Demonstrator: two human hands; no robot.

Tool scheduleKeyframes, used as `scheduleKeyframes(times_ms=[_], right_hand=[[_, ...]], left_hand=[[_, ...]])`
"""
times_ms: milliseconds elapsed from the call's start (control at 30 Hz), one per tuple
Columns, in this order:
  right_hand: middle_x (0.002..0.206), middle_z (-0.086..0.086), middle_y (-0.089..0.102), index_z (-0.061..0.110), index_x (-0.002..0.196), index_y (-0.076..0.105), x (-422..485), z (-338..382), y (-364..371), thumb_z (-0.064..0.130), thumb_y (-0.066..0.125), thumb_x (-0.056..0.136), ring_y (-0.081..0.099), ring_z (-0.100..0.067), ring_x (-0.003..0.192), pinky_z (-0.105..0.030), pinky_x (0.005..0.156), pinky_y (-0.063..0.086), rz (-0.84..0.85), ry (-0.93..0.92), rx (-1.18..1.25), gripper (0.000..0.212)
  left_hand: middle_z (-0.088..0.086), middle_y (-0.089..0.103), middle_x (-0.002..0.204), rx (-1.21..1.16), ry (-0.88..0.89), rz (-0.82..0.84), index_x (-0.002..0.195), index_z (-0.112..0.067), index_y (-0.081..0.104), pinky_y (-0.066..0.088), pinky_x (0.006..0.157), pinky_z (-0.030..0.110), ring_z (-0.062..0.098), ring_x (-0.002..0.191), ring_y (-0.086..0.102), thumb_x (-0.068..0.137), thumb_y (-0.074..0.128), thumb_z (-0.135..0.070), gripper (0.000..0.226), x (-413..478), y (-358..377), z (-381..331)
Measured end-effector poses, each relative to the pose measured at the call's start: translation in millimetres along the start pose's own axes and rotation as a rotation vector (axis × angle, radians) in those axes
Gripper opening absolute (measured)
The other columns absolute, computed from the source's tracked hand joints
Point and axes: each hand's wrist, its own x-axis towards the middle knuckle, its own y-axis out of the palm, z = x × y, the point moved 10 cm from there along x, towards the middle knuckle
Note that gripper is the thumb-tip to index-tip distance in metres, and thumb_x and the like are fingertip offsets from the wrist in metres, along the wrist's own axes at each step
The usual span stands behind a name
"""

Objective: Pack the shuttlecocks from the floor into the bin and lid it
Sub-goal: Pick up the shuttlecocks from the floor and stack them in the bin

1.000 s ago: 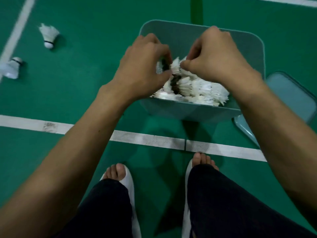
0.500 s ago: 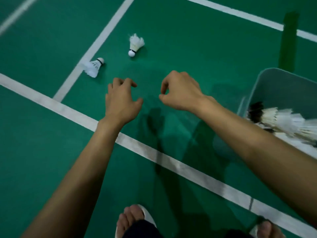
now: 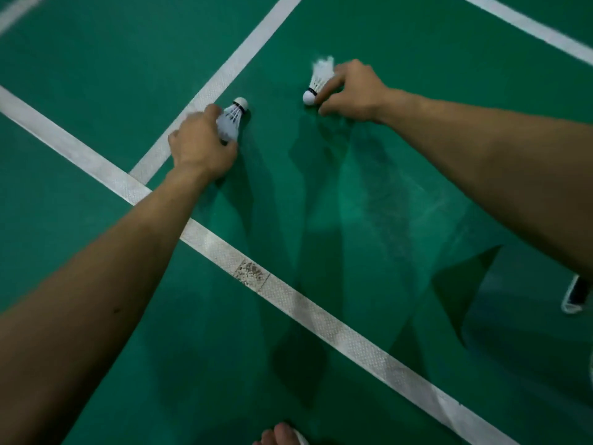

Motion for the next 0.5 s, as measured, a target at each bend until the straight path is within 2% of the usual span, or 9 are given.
scheduleKeyframes(times_ms=[67,133,200,267,333,400,433,467,500], right_hand=[[0.100,0.000,0.071,0.024,0.103,0.082,-1.5,-6.8,7.6,0.021,0.078,0.077,0.065,-0.017,0.101,-0.023,0.081,0.051,-0.015,0.037,0.078,0.026],[0.090,0.004,0.072,0.022,0.097,0.082,-9.5,-9.1,12.6,0.020,0.079,0.077,0.063,-0.009,0.086,-0.017,0.071,0.045,-0.055,0.035,0.148,0.020],[0.082,0.007,0.073,0.024,0.087,0.083,-21.0,-10.0,17.3,0.020,0.081,0.074,0.062,-0.004,0.078,-0.016,0.070,0.046,-0.088,0.019,0.274,0.013],[0.072,0.009,0.071,0.024,0.079,0.082,-34.0,-13.4,16.0,0.012,0.077,0.073,0.061,-0.003,0.071,-0.019,0.069,0.047,-0.137,0.030,0.346,0.015],[0.064,0.012,0.066,0.026,0.071,0.077,-52.9,-14.5,4.8,0.006,0.072,0.072,0.057,-0.001,0.062,-0.020,0.063,0.048,-0.197,0.043,0.368,0.020],[0.063,0.010,0.065,0.027,0.067,0.071,-77.2,-13.1,-11.5,0.010,0.071,0.064,0.059,-0.007,0.060,-0.029,0.062,0.056,-0.235,0.036,0.416,0.018],[0.066,0.007,0.065,0.028,0.071,0.068,-92.4,-12.7,-23.7,0.012,0.071,0.061,0.061,-0.012,0.062,-0.034,0.063,0.057,-0.257,0.035,0.442,0.019],[0.068,0.004,0.066,0.027,0.078,0.065,-107.7,-14.9,-37.2,0.013,0.071,0.059,0.062,-0.017,0.063,-0.036,0.063,0.058,-0.272,0.042,0.459,0.025],[0.070,0.002,0.066,0.025,0.087,0.061,-124.3,-19.3,-51.6,0.012,0.073,0.059,0.062,-0.019,0.065,-0.037,0.063,0.057,-0.286,0.055,0.471,0.033]], left_hand=[[0.012,0.068,0.116,-0.105,-0.014,-0.065,0.124,-0.019,0.061,0.052,0.087,0.044,0.037,0.104,0.063,0.088,0.068,-0.030,0.038,-8.9,0.5,10.3],[0.011,0.069,0.106,-0.149,-0.010,-0.138,0.105,-0.017,0.070,0.049,0.076,0.036,0.032,0.095,0.064,0.089,0.069,-0.031,0.021,-21.9,-0.7,10.9],[0.010,0.067,0.101,-0.170,0.001,-0.176,0.091,-0.017,0.070,0.041,0.072,0.031,0.026,0.088,0.060,0.091,0.064,-0.030,0.015,-32.0,0.3,3.1],[0.010,0.064,0.092,-0.248,-0.022,-0.214,0.077,-0.018,0.060,0.035,0.069,0.028,0.021,0.080,0.052,0.086,0.058,-0.032,0.017,-44.7,-2.1,-8.7],[0.006,0.066,0.083,-0.426,-0.039,-0.258,0.064,-0.019,0.056,0.039,0.067,0.028,0.020,0.076,0.057,0.077,0.058,-0.036,0.021,-60.7,-10.3,-27.9],[-0.005,0.068,0.073,-0.645,-0.015,-0.252,0.055,-0.018,0.054,0.048,0.069,0.025,0.014,0.077,0.066,0.072,0.061,-0.031,0.022,-79.0,-20.0,-55.4],[-0.010,0.062,0.063,-0.750,0.024,-0.230,0.051,-0.017,0.049,0.047,0.064,0.022,0.008,0.070,0.066,0.072,0.061,-0.025,0.025,-88.1,-25.5,-74.4],[-0.012,0.049,0.052,-0.844,0.081,-0.197,0.049,-0.015,0.044,0.040,0.054,0.019,0.003,0.056,0.056,0.072,0.059,-0.019,0.028,-96.2,-31.5,-96.6],[-0.010,0.035,0.047,-0.915,0.145,-0.155,0.049,-0.013,0.040,0.030,0.047,0.018,0.002,0.046,0.038,0.071,0.057,-0.014,0.028,-105.6,-38.3,-121.3]])
